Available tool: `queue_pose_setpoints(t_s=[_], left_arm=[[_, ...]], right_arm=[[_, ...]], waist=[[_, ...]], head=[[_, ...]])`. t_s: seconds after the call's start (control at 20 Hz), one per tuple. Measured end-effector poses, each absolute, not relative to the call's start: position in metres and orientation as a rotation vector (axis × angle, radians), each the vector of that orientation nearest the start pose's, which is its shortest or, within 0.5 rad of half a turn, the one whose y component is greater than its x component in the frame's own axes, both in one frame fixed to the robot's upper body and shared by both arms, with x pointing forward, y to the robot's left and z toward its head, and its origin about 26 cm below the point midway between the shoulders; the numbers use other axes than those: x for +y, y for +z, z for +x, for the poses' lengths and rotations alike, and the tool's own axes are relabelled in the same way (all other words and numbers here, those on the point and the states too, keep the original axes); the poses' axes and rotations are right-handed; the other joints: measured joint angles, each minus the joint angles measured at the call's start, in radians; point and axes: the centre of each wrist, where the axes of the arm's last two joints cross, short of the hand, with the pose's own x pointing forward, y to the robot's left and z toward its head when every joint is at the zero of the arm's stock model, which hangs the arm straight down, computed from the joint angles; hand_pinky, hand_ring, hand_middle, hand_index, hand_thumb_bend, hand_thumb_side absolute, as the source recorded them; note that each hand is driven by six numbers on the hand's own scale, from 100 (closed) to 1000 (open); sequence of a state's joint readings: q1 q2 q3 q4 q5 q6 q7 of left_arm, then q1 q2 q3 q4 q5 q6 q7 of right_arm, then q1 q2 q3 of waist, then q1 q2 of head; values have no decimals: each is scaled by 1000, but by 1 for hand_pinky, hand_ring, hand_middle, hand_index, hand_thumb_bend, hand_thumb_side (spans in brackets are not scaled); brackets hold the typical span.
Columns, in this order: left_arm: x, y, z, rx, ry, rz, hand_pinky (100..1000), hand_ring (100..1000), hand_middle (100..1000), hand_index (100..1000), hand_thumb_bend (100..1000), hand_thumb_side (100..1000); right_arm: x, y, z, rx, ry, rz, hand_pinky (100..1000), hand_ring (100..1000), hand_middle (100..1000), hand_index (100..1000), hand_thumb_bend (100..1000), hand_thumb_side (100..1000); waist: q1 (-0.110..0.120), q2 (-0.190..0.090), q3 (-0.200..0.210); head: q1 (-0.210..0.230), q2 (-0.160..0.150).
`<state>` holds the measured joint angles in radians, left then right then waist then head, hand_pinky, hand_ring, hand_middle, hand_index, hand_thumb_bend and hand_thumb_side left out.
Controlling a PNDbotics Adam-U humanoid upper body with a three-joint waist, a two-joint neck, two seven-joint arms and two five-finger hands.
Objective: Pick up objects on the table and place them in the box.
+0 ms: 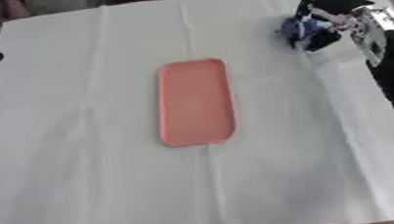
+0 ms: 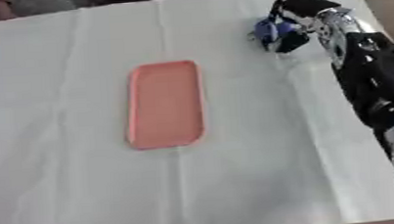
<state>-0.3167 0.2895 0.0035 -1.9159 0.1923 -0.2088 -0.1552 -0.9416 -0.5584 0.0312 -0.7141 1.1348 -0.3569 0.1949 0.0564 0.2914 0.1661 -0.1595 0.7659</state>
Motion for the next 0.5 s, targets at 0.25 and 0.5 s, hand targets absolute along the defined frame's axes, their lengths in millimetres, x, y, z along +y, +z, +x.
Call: queue_pose_setpoints(t_s=[0.25, 0.5], left_arm=[[258, 184, 314, -2391, -414, -169, 658, 705, 670, 767, 192, 894], [258, 184, 314, -2391, -414, -169, 659, 705, 671, 768, 192, 894]], right_arm=[[-374, 176, 474, -1282, 1497, -1122, 811, 773, 733, 544, 275, 335], [-375, 175, 473, -1297, 1491, -1121, 799, 760, 735, 537, 260, 338]], waist=[[0, 0, -3], [-1, -1, -6]], head=[[0, 0], [1, 0]])
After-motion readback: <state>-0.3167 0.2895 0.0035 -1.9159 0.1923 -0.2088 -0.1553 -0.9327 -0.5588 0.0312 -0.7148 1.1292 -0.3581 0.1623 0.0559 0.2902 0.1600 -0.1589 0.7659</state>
